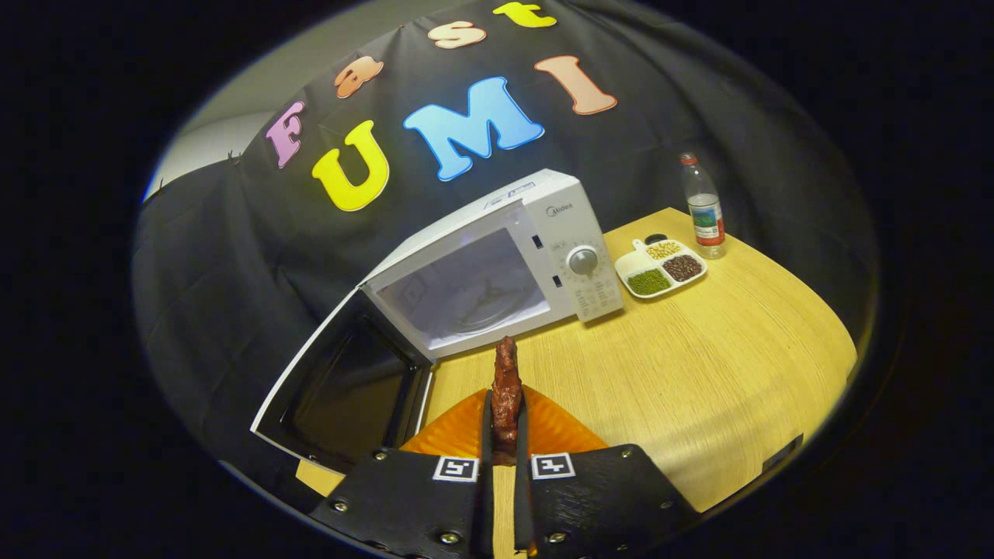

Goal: Open the microwave, put the food inside, and close the microwave door.

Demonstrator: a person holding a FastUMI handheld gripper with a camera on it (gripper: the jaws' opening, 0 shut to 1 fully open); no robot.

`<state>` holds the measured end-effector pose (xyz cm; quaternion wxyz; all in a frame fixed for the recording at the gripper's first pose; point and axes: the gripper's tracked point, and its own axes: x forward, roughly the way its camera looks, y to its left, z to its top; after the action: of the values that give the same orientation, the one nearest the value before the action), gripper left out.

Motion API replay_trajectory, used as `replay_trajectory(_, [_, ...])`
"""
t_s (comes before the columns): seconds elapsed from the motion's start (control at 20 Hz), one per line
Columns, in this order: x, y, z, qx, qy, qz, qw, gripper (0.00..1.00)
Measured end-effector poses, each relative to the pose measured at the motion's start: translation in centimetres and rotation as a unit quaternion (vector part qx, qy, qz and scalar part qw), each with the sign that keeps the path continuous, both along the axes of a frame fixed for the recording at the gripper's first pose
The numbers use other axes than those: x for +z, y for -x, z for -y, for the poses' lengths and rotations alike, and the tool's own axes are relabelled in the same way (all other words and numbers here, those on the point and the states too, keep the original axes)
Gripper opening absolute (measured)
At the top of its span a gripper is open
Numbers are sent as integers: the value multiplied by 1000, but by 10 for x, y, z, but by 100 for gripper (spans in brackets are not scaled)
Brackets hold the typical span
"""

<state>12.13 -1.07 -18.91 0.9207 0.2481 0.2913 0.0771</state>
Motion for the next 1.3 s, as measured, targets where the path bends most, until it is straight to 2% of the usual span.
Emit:
replay_trajectory(0.65, [-15,-122,-65,23,-36,28,999,10])
replay_trajectory(0.9, [-25,-170,-83,27,-21,40,999,10])
replay_trajectory(1.3, [-51,-239,-102,-1,-46,56,997,10])
